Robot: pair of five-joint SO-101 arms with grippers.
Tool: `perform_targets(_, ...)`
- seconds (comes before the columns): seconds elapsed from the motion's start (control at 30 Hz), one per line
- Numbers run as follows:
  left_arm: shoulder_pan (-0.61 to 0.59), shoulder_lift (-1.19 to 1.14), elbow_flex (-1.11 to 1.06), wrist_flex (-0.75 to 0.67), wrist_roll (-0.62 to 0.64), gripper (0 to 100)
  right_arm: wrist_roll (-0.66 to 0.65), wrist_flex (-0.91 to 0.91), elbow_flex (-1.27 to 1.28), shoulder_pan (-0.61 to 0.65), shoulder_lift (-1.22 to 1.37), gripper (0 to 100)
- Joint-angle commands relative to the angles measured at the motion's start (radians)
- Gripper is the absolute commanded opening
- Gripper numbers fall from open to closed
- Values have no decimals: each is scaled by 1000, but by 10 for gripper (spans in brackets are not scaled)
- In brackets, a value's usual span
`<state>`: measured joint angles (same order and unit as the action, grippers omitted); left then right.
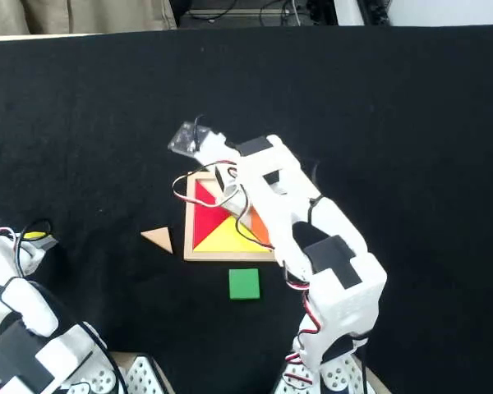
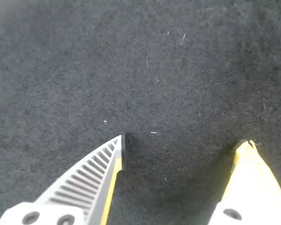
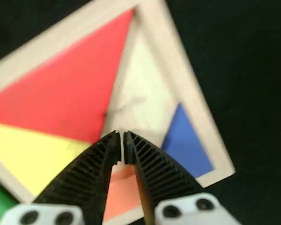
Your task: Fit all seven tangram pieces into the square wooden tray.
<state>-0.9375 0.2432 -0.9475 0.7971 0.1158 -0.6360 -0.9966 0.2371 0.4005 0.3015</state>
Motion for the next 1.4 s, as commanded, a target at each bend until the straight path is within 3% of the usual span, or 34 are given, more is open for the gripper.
perform_targets(0.0,15,3,19,-14,3,364,38,66,-44,-31,-39,25)
perform_targets(0.53,15,3,19,-14,3,364,12,64,-41,-64,15,25)
perform_targets(0.83,15,3,21,-14,3,364,-57,-77,-47,-14,-5,11)
perform_targets(1.03,59,3,19,-14,5,364,66,-137,-28,-21,-269,11)
perform_targets(1.2,130,14,41,-3,2,363,127,-135,128,-17,-570,15)
perform_targets(1.37,311,3,272,253,-207,364,249,-110,282,-55,-765,16)
